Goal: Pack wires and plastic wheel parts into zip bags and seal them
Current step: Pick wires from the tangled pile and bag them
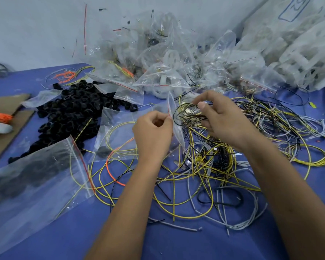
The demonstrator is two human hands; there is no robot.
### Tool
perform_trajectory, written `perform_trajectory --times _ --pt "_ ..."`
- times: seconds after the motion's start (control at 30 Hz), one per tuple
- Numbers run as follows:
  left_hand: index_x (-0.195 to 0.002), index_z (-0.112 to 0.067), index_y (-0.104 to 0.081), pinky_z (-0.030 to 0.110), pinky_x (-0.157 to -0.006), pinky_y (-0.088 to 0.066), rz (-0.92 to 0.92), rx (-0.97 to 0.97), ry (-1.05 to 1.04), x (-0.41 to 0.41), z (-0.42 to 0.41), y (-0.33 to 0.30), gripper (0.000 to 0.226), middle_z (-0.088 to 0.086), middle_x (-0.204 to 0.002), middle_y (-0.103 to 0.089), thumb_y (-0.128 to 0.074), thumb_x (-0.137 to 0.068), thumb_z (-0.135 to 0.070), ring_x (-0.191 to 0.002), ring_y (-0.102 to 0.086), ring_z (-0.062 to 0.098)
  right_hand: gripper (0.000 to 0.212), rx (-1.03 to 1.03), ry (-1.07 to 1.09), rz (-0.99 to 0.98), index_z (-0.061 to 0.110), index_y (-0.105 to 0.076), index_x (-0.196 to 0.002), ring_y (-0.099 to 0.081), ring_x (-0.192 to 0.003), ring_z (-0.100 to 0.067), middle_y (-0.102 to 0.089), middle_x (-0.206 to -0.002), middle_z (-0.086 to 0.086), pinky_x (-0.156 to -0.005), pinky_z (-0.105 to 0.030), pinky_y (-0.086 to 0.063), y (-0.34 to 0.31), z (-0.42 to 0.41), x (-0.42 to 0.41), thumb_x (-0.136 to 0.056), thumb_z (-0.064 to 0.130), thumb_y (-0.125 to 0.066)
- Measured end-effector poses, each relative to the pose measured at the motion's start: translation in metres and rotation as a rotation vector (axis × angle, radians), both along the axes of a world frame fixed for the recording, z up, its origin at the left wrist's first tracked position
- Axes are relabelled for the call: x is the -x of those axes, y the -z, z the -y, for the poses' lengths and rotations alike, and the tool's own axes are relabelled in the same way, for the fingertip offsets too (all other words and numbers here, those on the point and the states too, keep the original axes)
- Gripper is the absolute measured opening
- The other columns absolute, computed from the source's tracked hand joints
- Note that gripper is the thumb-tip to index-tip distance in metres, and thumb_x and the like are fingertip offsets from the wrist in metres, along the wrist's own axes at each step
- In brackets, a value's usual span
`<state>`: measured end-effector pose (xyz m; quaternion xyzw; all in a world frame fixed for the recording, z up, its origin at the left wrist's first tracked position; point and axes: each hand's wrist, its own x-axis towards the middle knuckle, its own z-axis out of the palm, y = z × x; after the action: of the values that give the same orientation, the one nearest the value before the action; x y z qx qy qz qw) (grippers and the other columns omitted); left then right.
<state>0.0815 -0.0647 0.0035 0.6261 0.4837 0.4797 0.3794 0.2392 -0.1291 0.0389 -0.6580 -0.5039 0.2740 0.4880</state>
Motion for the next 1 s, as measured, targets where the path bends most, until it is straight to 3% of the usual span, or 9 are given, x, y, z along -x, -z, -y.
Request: perform_trajectory --times 0.07,0.13,0.23,0.4,0.6,0.67,0.8,0.93,1.0 --pt "-0.067 -0.02 -0.068 0.027 -0.059 -0.053 -0.044 -0.13 -0.028 0.0 0.001 -0.004 0.018 -0.008 -0.058 -0.066 -0.07 -0.084 -0.015 -0.055 -0.064 0.008 0.02 -0.034 0.037 0.221 0.016 -0.066 -0.112 -0.05 -0.061 -0.011 -0.052 -0.072 -0.005 -0.057 -0.024 -0.052 0.0 0.0 0.0 -0.107 0.018 -0.047" --pt "-0.068 -0.021 -0.067 0.023 -0.058 -0.05 -0.095 -0.218 -0.015 -0.001 0.002 -0.006 0.017 -0.01 -0.06 -0.065 -0.072 -0.084 -0.016 -0.057 -0.061 0.003 0.019 -0.08 0.042 0.415 0.014 -0.062 -0.119 -0.048 -0.059 -0.015 -0.052 -0.065 0.0 -0.06 -0.037 -0.044 0.001 0.0 0.003 -0.106 0.019 -0.049" --pt "-0.072 -0.019 -0.07 0.03 -0.063 -0.053 -0.19 -0.272 0.026 -0.003 0.004 -0.004 0.014 -0.01 -0.059 -0.063 -0.073 -0.085 -0.016 -0.059 -0.061 0.007 0.025 -0.199 0.075 0.561 0.008 -0.06 -0.126 -0.051 -0.058 -0.016 -0.057 -0.064 0.004 -0.062 -0.032 -0.03 -0.001 0.001 0.01 -0.106 0.017 -0.05" --pt "-0.076 -0.016 -0.069 0.036 -0.067 -0.053 -0.153 -0.27 0.051 -0.003 0.003 -0.006 0.012 -0.011 -0.063 -0.063 -0.071 -0.088 -0.014 -0.06 -0.058 0.006 0.024 -0.255 -0.03 0.623 0.004 -0.07 -0.119 -0.065 -0.082 -0.026 -0.075 -0.101 -0.01 -0.081 -0.037 -0.049 0.0 -0.002 0.023 -0.104 0.012 -0.052" --pt "-0.078 -0.013 -0.066 0.038 -0.067 -0.052 -0.093 -0.448 0.139 -0.001 0.01 -0.019 0.007 -0.008 -0.07 -0.064 -0.066 -0.084 -0.011 -0.069 -0.062 0.012 0.023 -0.114 -0.156 0.661 -0.004 -0.065 -0.083 -0.054 -0.064 -0.037 -0.063 -0.069 -0.02 -0.061 -0.041 -0.037 0.011 -0.01 0.032 -0.097 -0.001 -0.047" --pt "-0.079 -0.011 -0.066 0.042 -0.067 -0.052 -0.105 -0.479 0.217 -0.002 0.012 -0.02 0.004 -0.005 -0.072 -0.065 -0.066 -0.083 -0.011 -0.07 -0.063 0.018 0.024 -0.033 -0.129 0.522 -0.005 -0.062 -0.076 -0.05 -0.059 -0.032 -0.056 -0.064 -0.017 -0.055 -0.035 -0.035 0.01 -0.009 0.032 -0.093 -0.003 -0.046" --pt "-0.08 -0.008 -0.067 0.044 -0.064 -0.052 -0.086 -0.487 0.304 -0.006 0.02 -0.017 0.004 0.0 -0.072 -0.067 -0.067 -0.083 -0.01 -0.068 -0.064 0.022 0.02 0.101 -0.038 -0.375 -0.016 -0.056 -0.094 -0.038 -0.061 -0.026 -0.045 -0.077 -0.019 -0.063 -0.037 -0.037 0.009 -0.009 0.026 -0.1 -0.003 -0.041" --pt "-0.078 -0.007 -0.065 0.04 -0.064 -0.049 -0.095 -0.544 0.319 -0.009 0.028 -0.017 0.008 -0.001 -0.071 -0.066 -0.07 -0.082 -0.004 -0.067 -0.06 0.017 0.035 0.033 -0.13 -0.743 -0.003 -0.062 -0.079 -0.043 -0.049 -0.009 -0.046 -0.06 -0.009 -0.043 -0.017 -0.038 0.003 -0.008 0.017 -0.099 -0.012 -0.034" --pt "-0.078 -0.007 -0.065 0.039 -0.064 -0.049 -0.087 -0.572 0.322 -0.009 0.03 -0.018 0.009 -0.002 -0.07 -0.064 -0.071 -0.081 -0.001 -0.066 -0.059 0.016 0.036 -0.003 -0.3 -0.914 -0.012 -0.06 -0.101 -0.062 -0.075 -0.021 -0.061 -0.084 -0.019 -0.066 -0.023 -0.058 0.0 -0.008 0.018 -0.093 -0.018 -0.026"
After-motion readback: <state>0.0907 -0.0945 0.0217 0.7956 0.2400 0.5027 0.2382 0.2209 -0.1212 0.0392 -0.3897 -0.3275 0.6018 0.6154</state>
